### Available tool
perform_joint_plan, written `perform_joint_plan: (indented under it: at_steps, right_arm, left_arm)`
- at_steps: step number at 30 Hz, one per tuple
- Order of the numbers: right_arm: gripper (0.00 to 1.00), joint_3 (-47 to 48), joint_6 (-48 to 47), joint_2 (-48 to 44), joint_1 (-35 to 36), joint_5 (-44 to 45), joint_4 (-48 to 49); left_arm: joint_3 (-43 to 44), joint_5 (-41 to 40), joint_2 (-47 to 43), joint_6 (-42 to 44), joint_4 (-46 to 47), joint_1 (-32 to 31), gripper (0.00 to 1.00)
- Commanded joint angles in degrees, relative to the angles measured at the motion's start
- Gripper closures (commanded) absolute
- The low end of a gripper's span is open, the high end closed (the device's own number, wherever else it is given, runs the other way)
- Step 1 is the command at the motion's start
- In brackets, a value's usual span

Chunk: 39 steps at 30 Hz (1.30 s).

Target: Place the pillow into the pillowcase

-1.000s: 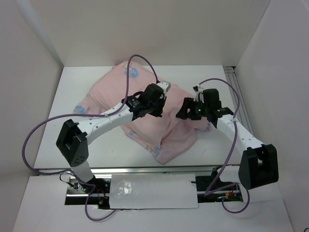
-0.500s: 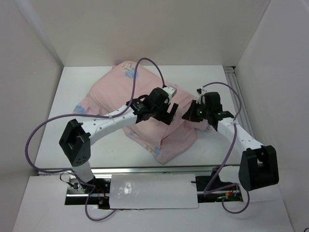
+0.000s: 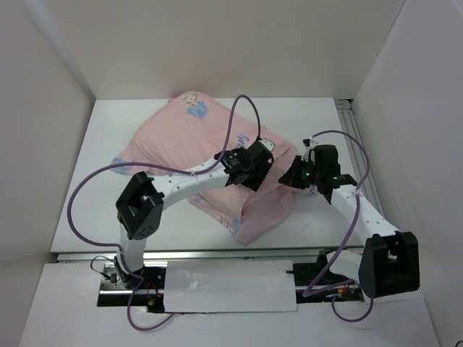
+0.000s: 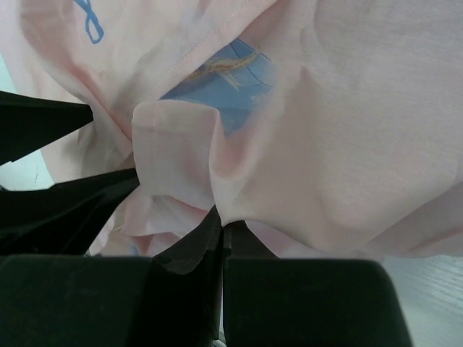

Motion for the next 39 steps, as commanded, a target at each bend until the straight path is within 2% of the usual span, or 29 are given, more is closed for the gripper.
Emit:
perform_joint_plan:
  at_steps: [1,2,3,6,7,10,11,13,17,21,25,28,29,31,32,35,37,39]
  right_arm:
    - [1.00,0.0,-0.8,-2.7,-1.0,-0.5,-0.4]
    - [1.00,-0.5,-1.3,-3.2,-1.5,-1.2,-0.4]
    - [1.00,-0.5,-1.3,-3.2,-1.5,-1.2,-0.4]
    - [1.00,-0.5,-1.3,-3.2,-1.5,-1.8,-0.4]
    - [1.00,-0.5,-1.8,-3.2,-1.5,-1.8,-0.4]
    - [1.00,-0.5,-2.5,-3.2,-2.0,-3.0,-0.4]
    - [1.00,-0.5,-2.5,-2.7,-2.0,-3.8,0.1]
    - [1.00,-0.5,-4.1,-2.7,-2.0,-6.1,0.8]
    - [1.00,2.1,-6.6,-1.6,2.8,-9.0,2.8]
    - [1.00,5.2,-10.1,1.5,9.4,-13.0,6.9]
    - [1.00,9.0,-9.3,6.1,13.2,-11.1,15.4]
    - [1.00,10.1,-2.7,7.2,13.2,-5.3,22.9]
    - [1.00,10.1,3.2,7.2,12.3,-0.8,28.5]
    - [1.00,7.7,8.4,5.8,9.7,0.4,36.8]
    - [1.00,6.8,11.4,5.8,8.8,1.3,44.3]
    - [1.00,5.6,21.1,5.2,4.9,4.3,50.8]
    - [1.00,3.3,24.8,4.5,1.5,5.0,56.5]
    - [1.00,2.6,27.3,4.0,-0.4,4.4,57.6]
  left_arm:
    - [2.7,-5.7,0.2,-2.2,-1.7,0.3,0.27]
    - [2.7,-5.1,0.2,-2.2,-1.7,0.9,0.30]
    - [2.7,-5.1,0.2,-2.9,-1.7,0.9,0.38]
    - [2.7,-5.1,-0.3,-3.0,-1.7,1.4,0.54]
    - [2.7,-4.5,-0.3,-3.0,-1.7,1.4,0.64]
    - [3.2,-5.3,-0.9,-3.6,-1.7,1.4,0.85]
    - [3.7,-5.8,-1.5,-3.6,-1.7,1.4,1.00]
    - [3.7,-5.8,-2.2,-4.1,-1.7,1.4,1.00]
    - [4.9,-6.4,-5.9,-4.7,-0.7,1.4,1.00]
    - [4.2,1.1,-11.6,-0.2,3.9,1.4,1.00]
    - [2.6,7.7,-16.7,1.3,7.3,1.4,1.00]
    - [1.0,9.4,-18.8,1.3,8.6,0.9,1.00]
    - [-0.4,10.2,-19.6,1.3,8.6,0.9,1.00]
    - [-1.2,10.9,-19.6,1.3,8.6,0.4,1.00]
    - [-1.7,11.0,-20.2,0.7,8.6,0.4,1.00]
    - [-4.9,13.0,-21.0,0.0,8.6,-0.7,1.00]
    - [-6.0,14.2,-22.3,-0.5,8.6,-2.2,1.00]
    - [-6.9,16.4,-22.3,0.0,9.4,-3.6,1.00]
